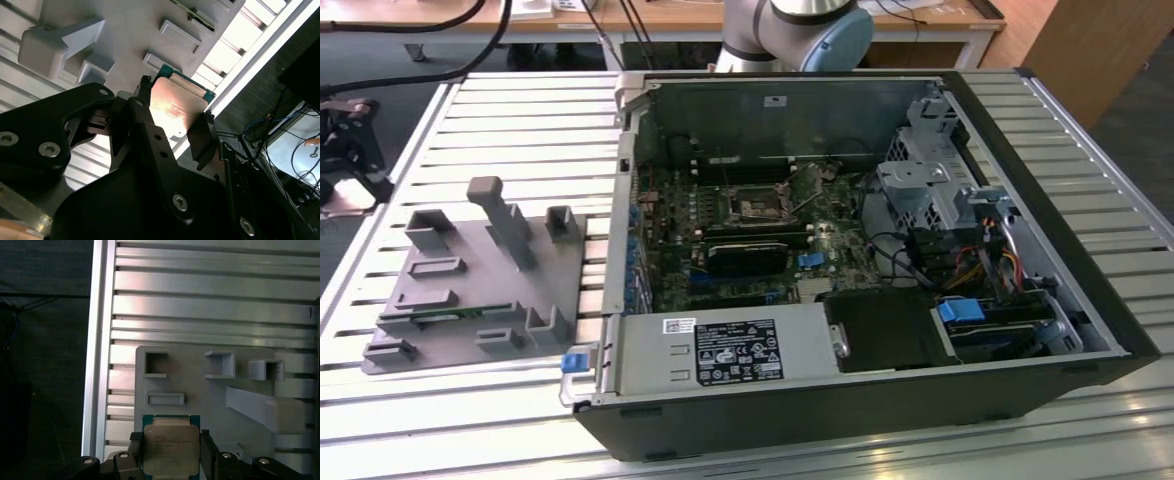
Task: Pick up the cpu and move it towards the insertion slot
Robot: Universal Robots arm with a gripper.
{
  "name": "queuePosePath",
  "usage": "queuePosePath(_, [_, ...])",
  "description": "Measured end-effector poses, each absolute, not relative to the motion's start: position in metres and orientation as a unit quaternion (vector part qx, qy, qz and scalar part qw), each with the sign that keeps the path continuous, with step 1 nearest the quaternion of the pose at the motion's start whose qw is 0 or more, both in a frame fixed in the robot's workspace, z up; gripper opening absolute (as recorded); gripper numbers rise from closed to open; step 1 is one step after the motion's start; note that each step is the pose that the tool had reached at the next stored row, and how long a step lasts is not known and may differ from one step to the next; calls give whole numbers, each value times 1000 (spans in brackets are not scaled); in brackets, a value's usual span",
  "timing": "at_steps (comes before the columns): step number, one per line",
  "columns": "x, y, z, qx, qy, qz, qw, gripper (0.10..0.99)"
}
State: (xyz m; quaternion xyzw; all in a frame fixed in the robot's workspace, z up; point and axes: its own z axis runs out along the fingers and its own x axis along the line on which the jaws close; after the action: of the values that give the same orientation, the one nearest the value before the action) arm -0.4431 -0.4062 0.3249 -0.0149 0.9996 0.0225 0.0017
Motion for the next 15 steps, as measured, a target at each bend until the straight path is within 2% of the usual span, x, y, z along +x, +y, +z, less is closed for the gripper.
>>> queuePosePath(15, [-443, -406, 338, -15, 1000, 22, 2, 541])
